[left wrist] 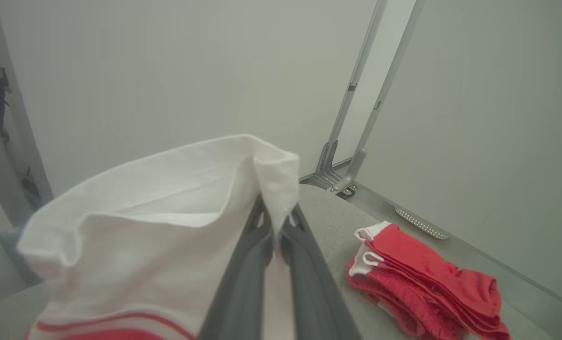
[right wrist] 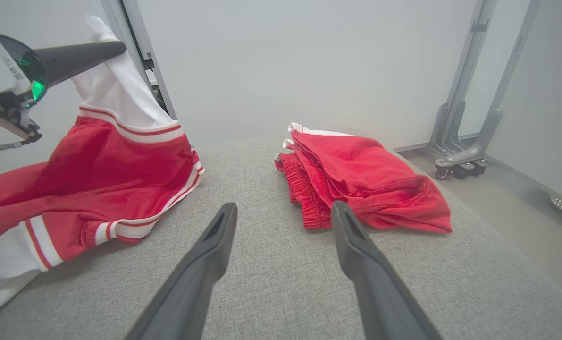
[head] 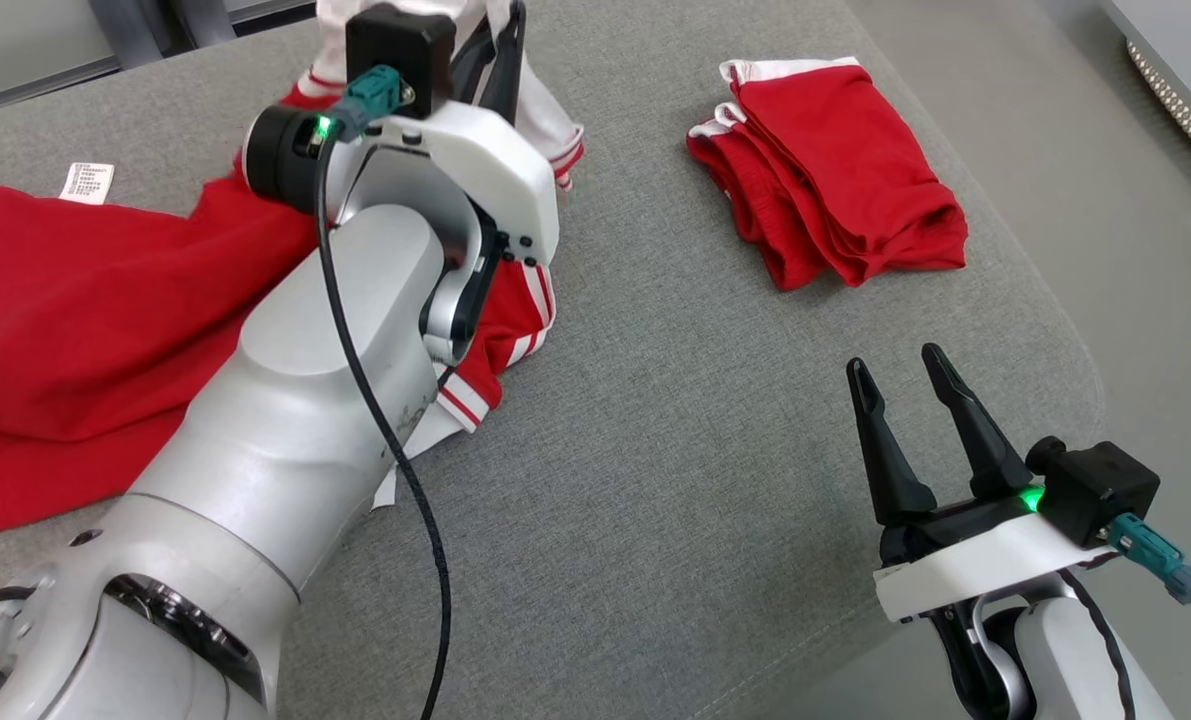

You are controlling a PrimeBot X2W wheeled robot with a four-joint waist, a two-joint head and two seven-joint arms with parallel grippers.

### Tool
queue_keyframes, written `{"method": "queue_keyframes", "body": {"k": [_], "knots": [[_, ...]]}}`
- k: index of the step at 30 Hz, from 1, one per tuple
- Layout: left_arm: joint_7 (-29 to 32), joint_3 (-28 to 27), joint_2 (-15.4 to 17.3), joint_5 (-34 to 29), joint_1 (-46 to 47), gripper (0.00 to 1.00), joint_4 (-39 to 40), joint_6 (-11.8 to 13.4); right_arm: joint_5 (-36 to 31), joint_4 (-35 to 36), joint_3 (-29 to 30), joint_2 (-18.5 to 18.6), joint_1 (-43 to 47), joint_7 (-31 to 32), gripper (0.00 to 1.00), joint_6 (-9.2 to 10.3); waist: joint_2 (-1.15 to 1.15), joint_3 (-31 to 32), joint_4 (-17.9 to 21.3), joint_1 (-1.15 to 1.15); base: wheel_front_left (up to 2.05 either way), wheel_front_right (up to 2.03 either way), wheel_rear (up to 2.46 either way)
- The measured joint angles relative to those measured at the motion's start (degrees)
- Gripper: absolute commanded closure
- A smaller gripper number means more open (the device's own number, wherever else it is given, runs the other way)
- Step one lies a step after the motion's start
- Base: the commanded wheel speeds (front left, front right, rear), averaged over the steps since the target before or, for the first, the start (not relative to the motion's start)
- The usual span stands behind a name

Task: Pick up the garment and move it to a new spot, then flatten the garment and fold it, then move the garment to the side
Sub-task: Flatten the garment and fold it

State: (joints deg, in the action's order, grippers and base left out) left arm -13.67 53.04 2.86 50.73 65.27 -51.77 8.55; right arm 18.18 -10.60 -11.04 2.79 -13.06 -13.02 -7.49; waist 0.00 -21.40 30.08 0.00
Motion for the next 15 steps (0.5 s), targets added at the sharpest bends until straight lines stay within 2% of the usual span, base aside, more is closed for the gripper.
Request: {"method": "queue_keyframes", "body": {"k": [1, 8, 15], "knots": [[0.03, 0.25, -0.11, 0.67, -0.29, 0.00, -0.47, 0.01, 0.04, -0.11, 0.13, 0.00, 0.00, -0.09, 0.00, 0.00, 0.00, -0.10, -0.07, 0.00, 0.00, 0.00, 0.00], [0.26, 1.90, -0.09, 3.99, -1.24, 0.00, -4.02, 0.08, 0.01, -0.70, 1.19, 0.00, -0.49, -0.37, 0.00, 0.00, 0.00, -0.44, -1.88, 0.00, 0.00, 0.00, 0.00], [-0.51, 3.88, -0.10, 6.38, -3.28, 0.00, -3.61, -0.53, -1.00, -0.46, 2.59, -0.02, -0.51, -0.52, 0.00, 0.00, 0.00, 0.51, -5.66, 0.00, 0.00, 0.00, 0.00]]}}
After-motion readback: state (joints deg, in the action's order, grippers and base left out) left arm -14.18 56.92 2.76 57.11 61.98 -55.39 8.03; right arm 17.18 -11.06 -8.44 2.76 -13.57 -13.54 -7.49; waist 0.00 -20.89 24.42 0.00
